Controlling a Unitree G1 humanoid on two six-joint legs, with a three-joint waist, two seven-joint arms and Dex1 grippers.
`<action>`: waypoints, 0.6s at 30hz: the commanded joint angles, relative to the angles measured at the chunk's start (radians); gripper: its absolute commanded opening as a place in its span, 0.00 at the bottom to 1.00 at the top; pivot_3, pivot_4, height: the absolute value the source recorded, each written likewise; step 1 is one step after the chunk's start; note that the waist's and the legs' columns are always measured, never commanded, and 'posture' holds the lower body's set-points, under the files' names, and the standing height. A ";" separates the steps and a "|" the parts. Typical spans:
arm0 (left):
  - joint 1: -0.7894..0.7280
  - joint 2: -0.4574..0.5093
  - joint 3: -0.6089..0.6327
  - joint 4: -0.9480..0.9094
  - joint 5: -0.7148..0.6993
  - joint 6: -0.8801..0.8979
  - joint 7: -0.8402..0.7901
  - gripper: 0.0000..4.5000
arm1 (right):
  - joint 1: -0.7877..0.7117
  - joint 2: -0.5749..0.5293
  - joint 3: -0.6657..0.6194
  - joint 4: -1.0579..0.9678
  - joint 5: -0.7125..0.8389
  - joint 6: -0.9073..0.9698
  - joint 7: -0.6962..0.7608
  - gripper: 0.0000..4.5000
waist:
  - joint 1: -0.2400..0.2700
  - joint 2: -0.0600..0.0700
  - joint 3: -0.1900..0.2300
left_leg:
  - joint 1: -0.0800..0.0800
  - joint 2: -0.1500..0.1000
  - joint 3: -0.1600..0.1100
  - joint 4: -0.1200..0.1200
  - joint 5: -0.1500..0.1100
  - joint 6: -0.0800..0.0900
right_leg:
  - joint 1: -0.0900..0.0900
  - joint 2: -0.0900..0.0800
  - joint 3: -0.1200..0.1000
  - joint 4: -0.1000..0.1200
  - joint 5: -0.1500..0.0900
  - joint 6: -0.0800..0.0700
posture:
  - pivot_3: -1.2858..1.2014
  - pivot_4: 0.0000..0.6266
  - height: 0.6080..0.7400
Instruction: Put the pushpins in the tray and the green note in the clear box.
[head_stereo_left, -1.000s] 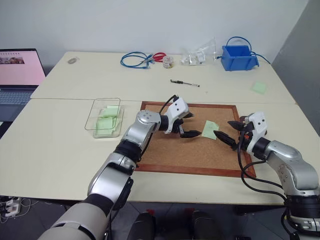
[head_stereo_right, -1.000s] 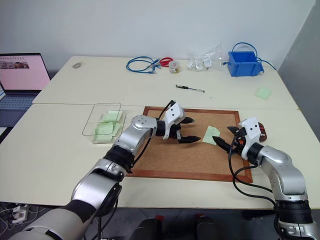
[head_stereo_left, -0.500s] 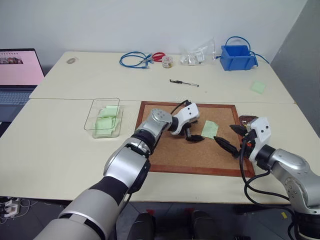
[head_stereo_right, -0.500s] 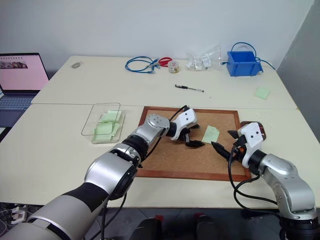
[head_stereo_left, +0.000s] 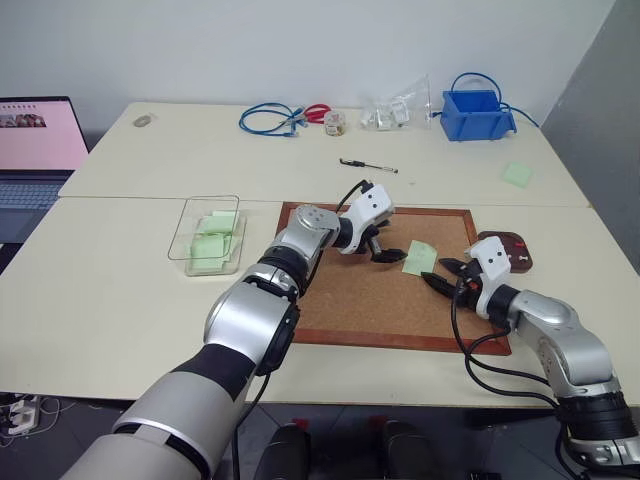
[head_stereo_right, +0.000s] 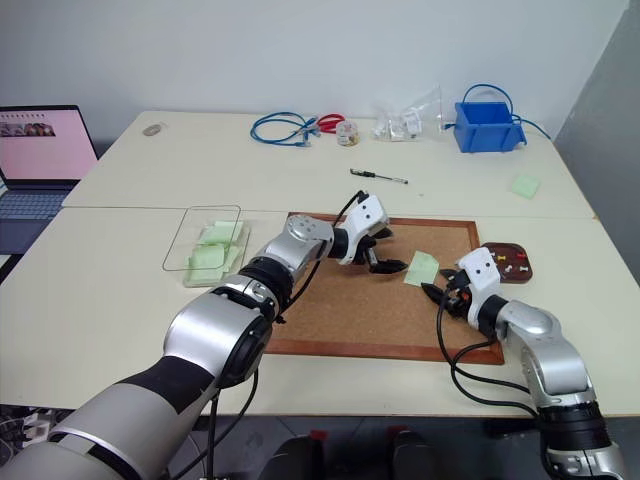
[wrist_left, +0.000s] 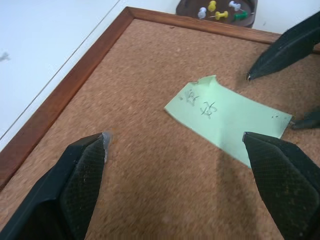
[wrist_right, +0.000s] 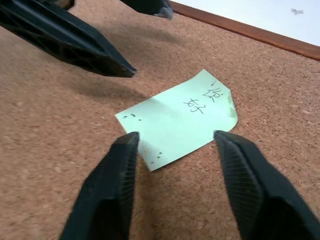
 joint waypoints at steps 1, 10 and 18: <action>0.010 0.002 0.026 -0.028 -0.009 -0.011 -0.022 1.00 | -0.040 0.023 0.008 0.029 -0.023 -0.057 0.005 0.36 | -0.001 0.000 0.000 | 0.000 0.000 0.000 0.000 0.000 0.000 | 0.000 0.000 0.000 0.000 0.000 0.000 | 0.52 0.24 1.00; 0.053 -0.004 0.041 -0.053 -0.012 -0.031 -0.035 1.00 | -0.057 0.012 0.029 0.085 -0.067 -0.094 0.032 0.00 | 0.000 0.000 0.000 | 0.000 0.000 0.000 0.000 0.000 0.000 | 0.000 0.000 0.000 0.001 0.000 0.000 | 0.52 0.24 1.00; 0.061 -0.013 0.050 -0.060 -0.016 -0.026 -0.048 1.00 | -0.053 0.014 0.070 0.105 -0.127 -0.108 0.039 0.00 | -0.003 0.000 0.000 | 0.000 0.000 0.000 0.000 0.000 0.000 | 0.000 0.000 0.000 0.001 0.000 0.000 | 0.52 0.24 1.00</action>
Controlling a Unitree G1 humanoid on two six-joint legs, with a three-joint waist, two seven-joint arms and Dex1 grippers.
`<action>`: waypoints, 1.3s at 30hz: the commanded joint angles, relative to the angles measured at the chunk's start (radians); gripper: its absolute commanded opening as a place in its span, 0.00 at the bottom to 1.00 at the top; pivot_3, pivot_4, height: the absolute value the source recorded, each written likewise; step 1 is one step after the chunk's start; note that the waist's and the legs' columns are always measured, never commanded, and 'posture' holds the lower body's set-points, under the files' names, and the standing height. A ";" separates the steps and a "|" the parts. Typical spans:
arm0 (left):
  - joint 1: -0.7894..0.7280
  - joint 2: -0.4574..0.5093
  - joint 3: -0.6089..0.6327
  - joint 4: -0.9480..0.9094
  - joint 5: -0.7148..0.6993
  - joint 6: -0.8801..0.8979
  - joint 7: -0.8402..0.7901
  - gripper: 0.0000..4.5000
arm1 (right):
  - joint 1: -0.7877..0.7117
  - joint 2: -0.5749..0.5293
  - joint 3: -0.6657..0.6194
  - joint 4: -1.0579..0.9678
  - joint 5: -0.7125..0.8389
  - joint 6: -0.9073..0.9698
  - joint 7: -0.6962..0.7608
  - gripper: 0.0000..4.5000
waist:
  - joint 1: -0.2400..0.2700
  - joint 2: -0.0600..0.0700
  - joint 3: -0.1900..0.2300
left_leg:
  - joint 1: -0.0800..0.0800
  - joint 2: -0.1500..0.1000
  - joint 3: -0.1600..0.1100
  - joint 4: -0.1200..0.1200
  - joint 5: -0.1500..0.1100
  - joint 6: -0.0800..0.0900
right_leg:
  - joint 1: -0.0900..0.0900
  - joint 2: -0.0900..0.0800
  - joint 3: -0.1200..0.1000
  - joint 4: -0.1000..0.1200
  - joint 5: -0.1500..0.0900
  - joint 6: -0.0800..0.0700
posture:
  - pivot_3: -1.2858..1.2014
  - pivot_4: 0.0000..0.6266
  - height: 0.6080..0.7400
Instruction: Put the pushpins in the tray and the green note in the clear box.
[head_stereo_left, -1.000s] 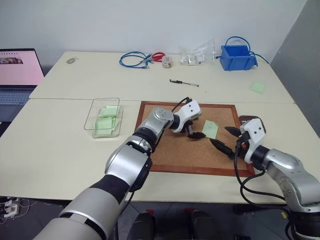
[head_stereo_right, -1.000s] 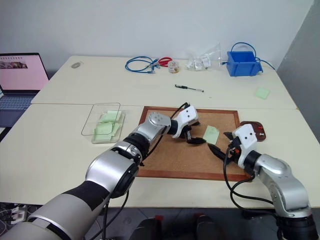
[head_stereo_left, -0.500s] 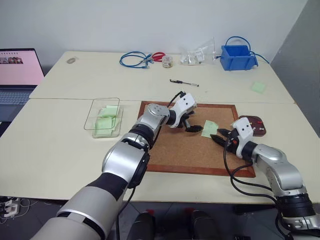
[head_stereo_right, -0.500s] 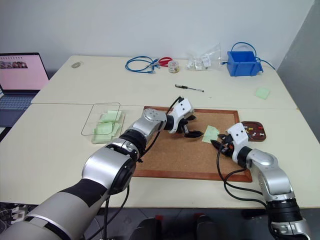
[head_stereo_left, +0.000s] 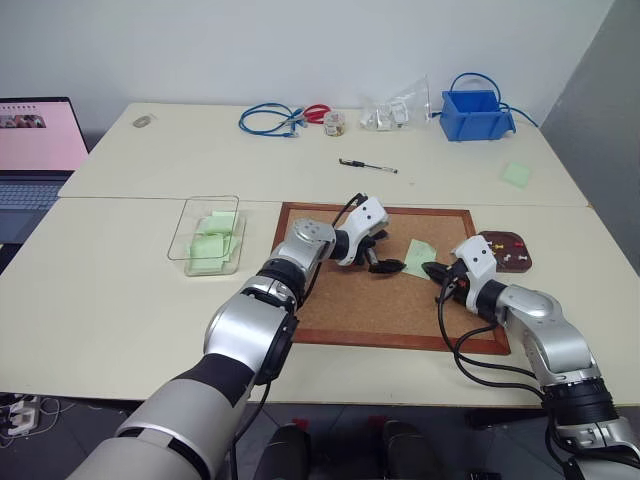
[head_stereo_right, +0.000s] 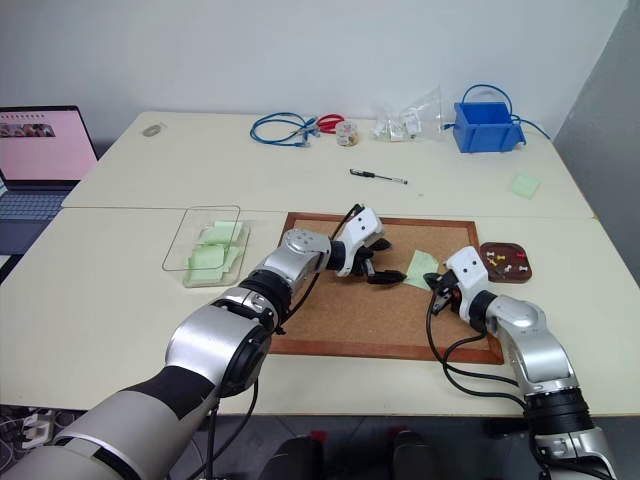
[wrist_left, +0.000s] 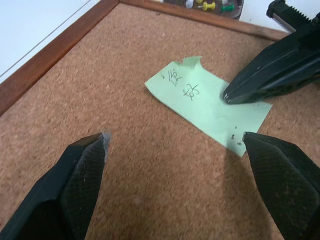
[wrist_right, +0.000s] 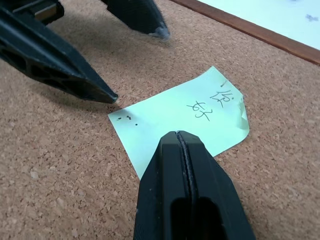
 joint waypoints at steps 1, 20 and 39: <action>0.001 -0.003 0.014 -0.040 -0.012 -0.010 -0.009 1.00 | -0.005 0.009 0.002 0.004 -0.006 0.002 0.003 0.00 | 0.000 0.000 0.000 | 0.000 0.000 0.000 0.000 0.000 0.000 | 0.000 0.000 0.000 0.000 0.000 0.000 | 0.52 0.24 1.00; 0.021 0.003 0.020 -0.075 -0.020 -0.011 -0.045 1.00 | -0.112 0.044 -0.107 0.157 0.034 -0.049 -0.015 0.34 | -0.001 0.000 0.000 | 0.000 0.000 0.000 0.000 0.000 0.000 | 0.000 0.000 0.000 0.002 0.000 0.000 | 0.52 0.24 1.00; 0.013 -0.005 0.024 -0.079 -0.019 -0.012 -0.040 1.00 | -0.175 0.063 -0.085 0.282 0.030 -0.095 0.030 0.01 | -0.008 0.000 0.000 | 0.000 0.000 0.000 0.001 0.000 0.000 | -0.001 0.000 0.000 0.004 0.000 0.000 | 0.52 0.24 1.00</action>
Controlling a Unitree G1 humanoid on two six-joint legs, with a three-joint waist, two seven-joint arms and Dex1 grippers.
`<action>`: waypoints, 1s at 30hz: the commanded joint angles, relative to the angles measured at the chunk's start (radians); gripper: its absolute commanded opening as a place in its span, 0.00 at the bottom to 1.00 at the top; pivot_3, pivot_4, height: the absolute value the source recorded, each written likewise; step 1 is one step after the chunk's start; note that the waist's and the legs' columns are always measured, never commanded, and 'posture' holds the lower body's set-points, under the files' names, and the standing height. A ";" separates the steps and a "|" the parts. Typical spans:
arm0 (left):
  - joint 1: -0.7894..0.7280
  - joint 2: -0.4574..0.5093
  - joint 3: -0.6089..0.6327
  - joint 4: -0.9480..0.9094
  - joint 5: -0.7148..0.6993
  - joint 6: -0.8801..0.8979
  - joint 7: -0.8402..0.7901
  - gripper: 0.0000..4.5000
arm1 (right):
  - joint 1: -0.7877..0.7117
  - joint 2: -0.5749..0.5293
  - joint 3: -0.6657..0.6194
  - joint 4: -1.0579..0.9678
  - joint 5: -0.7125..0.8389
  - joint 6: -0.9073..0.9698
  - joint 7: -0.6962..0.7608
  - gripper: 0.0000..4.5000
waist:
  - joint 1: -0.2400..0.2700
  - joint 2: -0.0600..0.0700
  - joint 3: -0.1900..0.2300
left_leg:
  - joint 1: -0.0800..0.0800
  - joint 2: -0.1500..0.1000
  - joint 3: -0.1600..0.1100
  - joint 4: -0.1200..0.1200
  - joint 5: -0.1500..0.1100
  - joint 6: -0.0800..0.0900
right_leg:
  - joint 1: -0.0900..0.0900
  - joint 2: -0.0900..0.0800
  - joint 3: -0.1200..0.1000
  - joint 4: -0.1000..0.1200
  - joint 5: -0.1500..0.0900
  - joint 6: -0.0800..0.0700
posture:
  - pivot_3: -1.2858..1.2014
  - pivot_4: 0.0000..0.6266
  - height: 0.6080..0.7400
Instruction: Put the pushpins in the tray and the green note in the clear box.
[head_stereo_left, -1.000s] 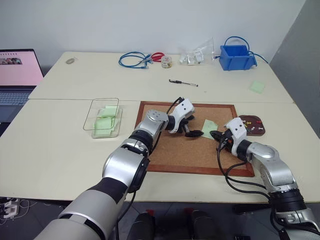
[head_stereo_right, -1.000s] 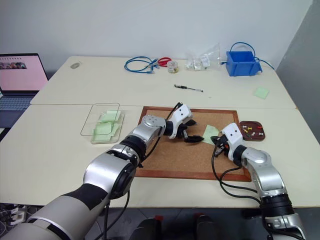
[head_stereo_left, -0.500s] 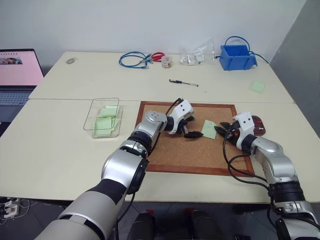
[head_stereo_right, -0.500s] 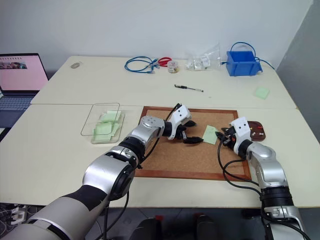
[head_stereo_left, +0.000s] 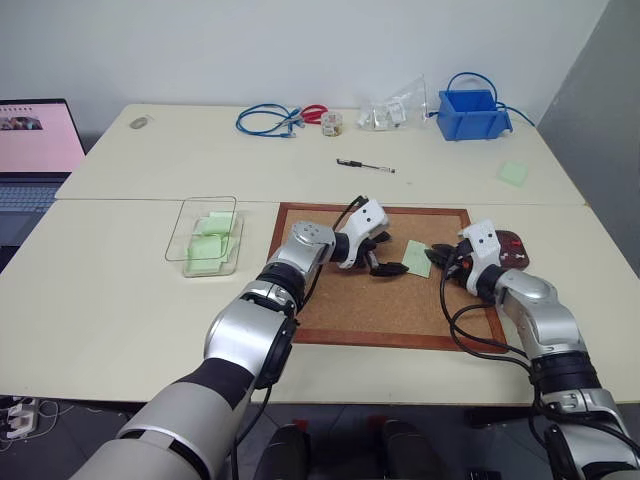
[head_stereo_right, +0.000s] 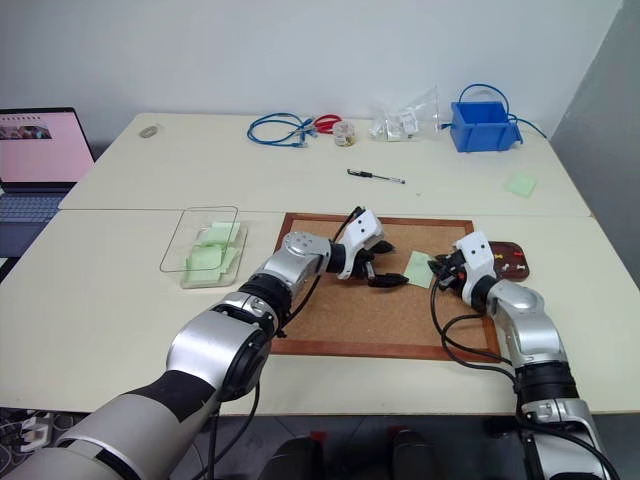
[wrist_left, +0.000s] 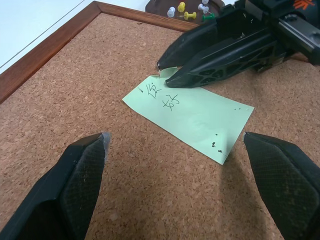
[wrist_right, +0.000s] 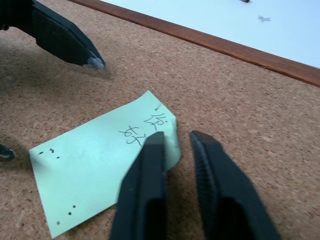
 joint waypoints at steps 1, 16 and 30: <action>-0.017 -0.004 0.012 -0.040 -0.016 -0.011 0.004 1.00 | -0.021 -0.002 -0.007 -0.001 0.003 -0.018 0.021 0.01 | 0.000 0.000 0.000 | 0.000 0.000 0.000 0.000 0.000 0.000 | 0.000 0.000 0.000 0.000 0.000 0.000 | 0.52 0.24 1.00; -0.002 0.016 0.001 -0.048 -0.012 -0.005 -0.053 1.00 | 0.092 -0.062 -0.034 -0.345 0.157 0.210 0.106 0.01 | -0.005 0.000 0.000 | -0.001 0.000 0.000 0.000 0.000 0.000 | -0.001 0.000 0.000 0.002 0.000 0.000 | 0.52 0.24 1.00; 0.010 0.010 0.007 -0.073 -0.051 0.079 -0.204 0.82 | 0.108 -0.055 -0.025 -0.391 0.158 0.235 0.076 0.00 | -0.006 0.000 0.000 | 0.000 0.000 0.000 0.000 0.000 0.000 | -0.001 0.000 0.000 0.002 0.000 0.000 | 0.52 0.24 1.00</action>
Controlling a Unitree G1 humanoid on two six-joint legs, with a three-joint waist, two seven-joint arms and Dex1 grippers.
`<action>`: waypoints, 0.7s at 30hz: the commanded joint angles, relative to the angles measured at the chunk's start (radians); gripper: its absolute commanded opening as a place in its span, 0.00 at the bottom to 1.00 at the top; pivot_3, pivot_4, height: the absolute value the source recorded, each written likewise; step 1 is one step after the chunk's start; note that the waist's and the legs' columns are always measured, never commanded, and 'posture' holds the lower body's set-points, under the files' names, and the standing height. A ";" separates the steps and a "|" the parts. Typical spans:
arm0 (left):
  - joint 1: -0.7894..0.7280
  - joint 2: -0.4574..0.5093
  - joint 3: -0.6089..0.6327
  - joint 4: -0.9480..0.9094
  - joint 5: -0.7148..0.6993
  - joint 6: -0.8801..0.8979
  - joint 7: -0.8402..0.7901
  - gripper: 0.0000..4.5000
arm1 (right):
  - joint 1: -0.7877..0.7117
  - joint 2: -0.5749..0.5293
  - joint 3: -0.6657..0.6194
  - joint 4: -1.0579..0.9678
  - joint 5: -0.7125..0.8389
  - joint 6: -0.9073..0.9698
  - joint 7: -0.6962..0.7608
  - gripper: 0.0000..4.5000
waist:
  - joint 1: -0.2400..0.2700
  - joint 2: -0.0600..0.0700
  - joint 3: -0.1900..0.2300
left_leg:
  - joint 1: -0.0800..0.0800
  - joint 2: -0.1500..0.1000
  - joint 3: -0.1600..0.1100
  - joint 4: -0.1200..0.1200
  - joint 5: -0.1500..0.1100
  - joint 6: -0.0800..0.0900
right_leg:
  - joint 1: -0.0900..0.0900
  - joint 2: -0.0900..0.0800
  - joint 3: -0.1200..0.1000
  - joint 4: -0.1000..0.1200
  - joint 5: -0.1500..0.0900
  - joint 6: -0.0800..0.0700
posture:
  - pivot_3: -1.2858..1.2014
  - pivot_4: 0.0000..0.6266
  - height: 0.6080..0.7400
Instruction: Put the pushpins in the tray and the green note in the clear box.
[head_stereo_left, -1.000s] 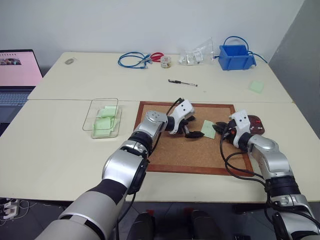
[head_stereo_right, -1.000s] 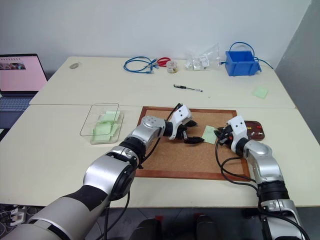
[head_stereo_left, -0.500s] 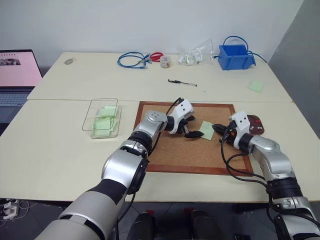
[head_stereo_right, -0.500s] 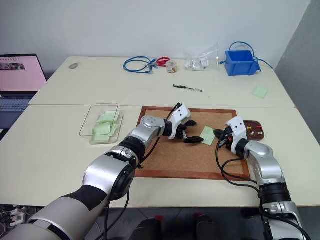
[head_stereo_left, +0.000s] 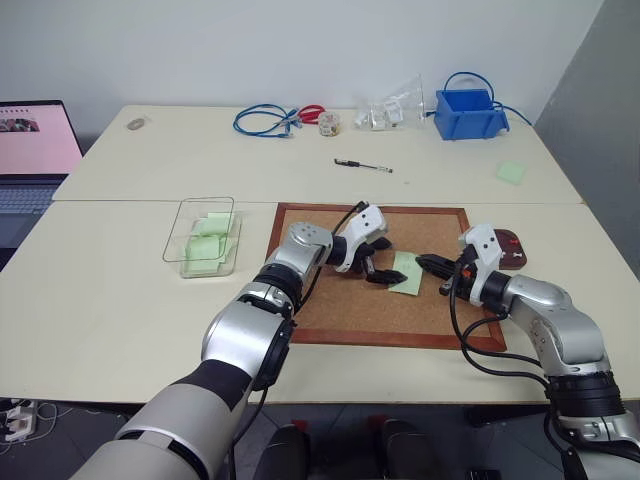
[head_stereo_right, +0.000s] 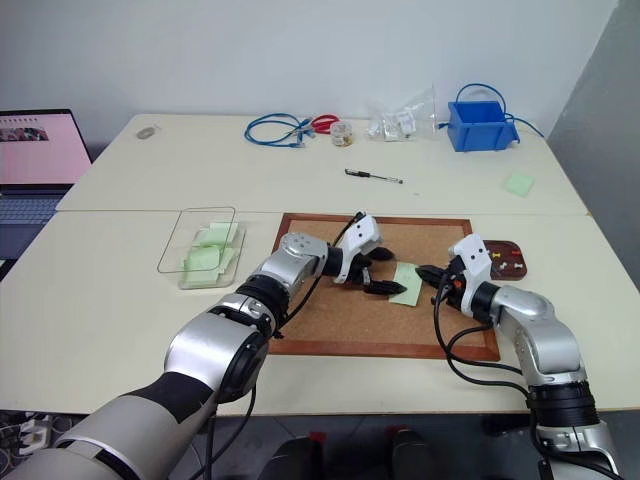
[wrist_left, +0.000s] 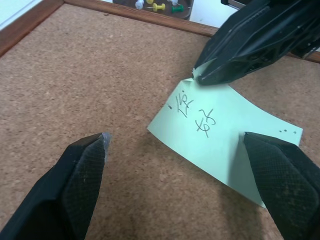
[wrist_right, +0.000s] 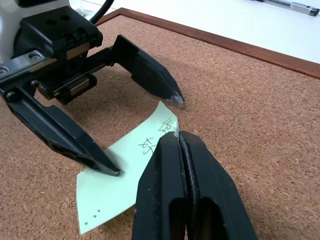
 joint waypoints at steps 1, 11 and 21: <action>-0.006 -0.003 0.017 -0.047 -0.037 0.047 -0.066 0.79 | -0.015 0.002 -0.020 -0.042 0.017 -0.006 -0.007 0.00 | 0.000 0.000 0.000 | 0.000 0.000 0.000 0.000 0.000 0.000 | 0.000 0.000 0.000 0.000 0.000 0.000 | 0.52 0.24 1.00; -0.009 0.000 0.027 -0.042 -0.046 0.086 -0.048 0.41 | -0.014 -0.005 -0.043 -0.090 0.065 0.031 -0.003 0.00 | 0.000 0.000 0.000 | 0.000 0.000 0.000 0.000 0.000 0.000 | 0.000 0.000 0.000 0.000 0.000 0.000 | 0.52 0.24 1.00; -0.013 0.000 0.036 -0.045 -0.048 0.090 -0.037 0.02 | -0.008 -0.015 -0.054 -0.114 0.086 0.049 -0.004 0.00 | 0.000 0.000 0.000 | 0.000 0.000 0.000 0.000 0.000 0.000 | 0.000 0.000 0.000 0.000 0.000 0.000 | 0.52 0.24 1.00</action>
